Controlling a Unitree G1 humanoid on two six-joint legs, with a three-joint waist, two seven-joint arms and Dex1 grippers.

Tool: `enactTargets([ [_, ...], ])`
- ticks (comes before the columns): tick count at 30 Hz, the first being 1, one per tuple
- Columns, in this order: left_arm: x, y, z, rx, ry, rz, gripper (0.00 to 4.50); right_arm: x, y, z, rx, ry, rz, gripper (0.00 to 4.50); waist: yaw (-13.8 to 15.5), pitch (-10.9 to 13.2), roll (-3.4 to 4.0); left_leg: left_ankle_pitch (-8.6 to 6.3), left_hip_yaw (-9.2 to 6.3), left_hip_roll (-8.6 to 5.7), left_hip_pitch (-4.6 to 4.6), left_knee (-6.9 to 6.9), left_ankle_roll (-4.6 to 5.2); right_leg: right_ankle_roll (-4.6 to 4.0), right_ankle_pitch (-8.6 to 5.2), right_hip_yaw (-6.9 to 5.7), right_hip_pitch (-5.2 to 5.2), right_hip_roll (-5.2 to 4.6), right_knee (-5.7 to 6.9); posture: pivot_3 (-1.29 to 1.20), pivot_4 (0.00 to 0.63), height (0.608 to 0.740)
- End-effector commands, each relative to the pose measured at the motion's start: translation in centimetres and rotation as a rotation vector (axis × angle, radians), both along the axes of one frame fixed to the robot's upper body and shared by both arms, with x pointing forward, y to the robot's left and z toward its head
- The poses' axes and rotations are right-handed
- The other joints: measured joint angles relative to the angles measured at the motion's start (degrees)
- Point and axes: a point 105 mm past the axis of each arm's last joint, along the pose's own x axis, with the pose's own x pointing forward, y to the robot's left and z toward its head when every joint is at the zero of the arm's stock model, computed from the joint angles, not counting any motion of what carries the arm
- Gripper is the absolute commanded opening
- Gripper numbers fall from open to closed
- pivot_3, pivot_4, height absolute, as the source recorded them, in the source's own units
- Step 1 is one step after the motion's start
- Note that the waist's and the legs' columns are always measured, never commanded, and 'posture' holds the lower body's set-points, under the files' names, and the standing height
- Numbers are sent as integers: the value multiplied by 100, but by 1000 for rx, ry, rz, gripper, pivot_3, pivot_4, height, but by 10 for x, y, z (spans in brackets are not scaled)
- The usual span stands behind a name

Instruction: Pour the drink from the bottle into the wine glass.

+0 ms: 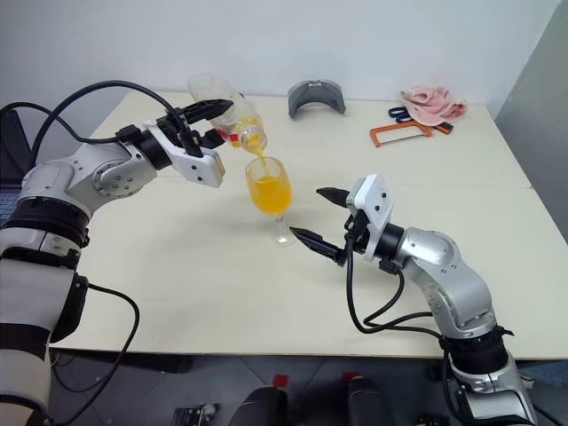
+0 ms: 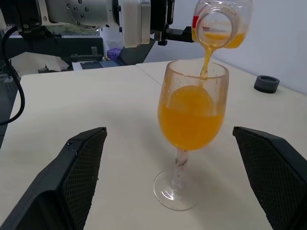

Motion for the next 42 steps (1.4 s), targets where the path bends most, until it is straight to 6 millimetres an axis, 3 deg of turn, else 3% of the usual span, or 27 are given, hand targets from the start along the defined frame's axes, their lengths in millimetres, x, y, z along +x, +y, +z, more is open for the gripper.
enactTargets([
  [1,-2,0,20,-47,-41,-5,1662,-8,4,12,13,-57,23,4500,0,0,0,0,0,0,0,0,0,0,0,0,0,0,0,0,150,740],
  [9,-3,-5,7,-166,56,-33,1662,-9,6,13,12,-69,21,4500,-16,0,0,0,1,1,1,1,-1,0,0,2,-1,-1,2,0,150,740],
  [16,-4,1,2,-463,193,-37,1662,-8,10,20,26,-92,28,4500,-57,-1,1,2,-3,8,-1,3,-4,-1,0,3,-4,-5,9,0,150,740],
  [20,-3,15,1,-745,305,-21,1662,-12,13,23,12,-105,57,4500,-105,-1,1,1,-10,11,0,8,-3,0,0,3,-4,-6,17,0,150,740],
  [22,-2,32,-5,-955,387,-10,1662,-16,16,22,-7,-82,82,4500,-122,-1,1,1,-18,11,0,8,-2,0,0,4,-4,-7,18,0,150,740],
  [28,-8,83,-51,-1353,614,69,1662,-21,30,16,-83,-48,104,4500,-200,-2,1,1,-44,15,8,13,-2,-1,0,3,-4,-7,37,0,150,740],
  [34,-24,106,-86,-1424,724,130,1662,-19,39,2,-207,-67,86,4500,-205,-2,1,2,-63,14,2,28,-3,-1,0,-7,-3,-10,42,0,150,740],
  [42,-35,113,-103,-1497,784,126,1662,-19,46,5,-200,-72,102,4500,-119,-3,-1,0,-67,15,-1,41,0,-1,0,-8,2,-11,42,0,150,740],
])
